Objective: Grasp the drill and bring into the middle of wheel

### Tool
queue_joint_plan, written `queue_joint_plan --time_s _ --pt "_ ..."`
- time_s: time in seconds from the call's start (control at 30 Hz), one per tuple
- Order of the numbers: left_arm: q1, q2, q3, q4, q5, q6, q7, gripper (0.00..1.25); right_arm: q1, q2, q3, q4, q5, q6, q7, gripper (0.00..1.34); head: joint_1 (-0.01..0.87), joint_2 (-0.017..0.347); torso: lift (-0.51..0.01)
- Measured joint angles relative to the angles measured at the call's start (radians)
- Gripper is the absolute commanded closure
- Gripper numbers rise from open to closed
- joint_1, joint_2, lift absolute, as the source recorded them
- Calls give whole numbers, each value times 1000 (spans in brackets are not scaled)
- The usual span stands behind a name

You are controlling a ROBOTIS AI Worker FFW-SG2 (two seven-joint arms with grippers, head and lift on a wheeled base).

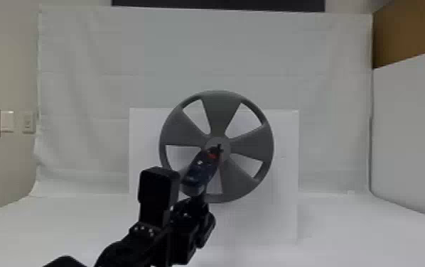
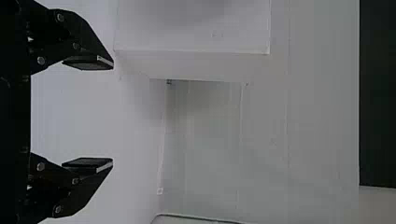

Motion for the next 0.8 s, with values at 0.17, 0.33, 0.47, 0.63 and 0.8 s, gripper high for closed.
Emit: queue_joint_plan --time_s 0.17,0.33,0.47,0.63,0.8 --pt "0 0 1 1 0 -2 0 1208 0 0 0 0 0 0 0 519 0 0 -406" --pt "0 0 0 1 -1 -2 0 1208 0 0 0 0 0 0 0 519 0 0 -406" --pt "0 0 1 1 -2 -2 0 1208 0 0 0 0 0 0 0 519 0 0 -406" --pt "0 -1 1 2 -2 -4 -1 1208 0 0 -1 0 -1 0 0 519 0 0 -406" --pt "0 -2 2 2 -3 -5 0 1208 0 0 -1 0 -1 0 0 518 0 0 -406"
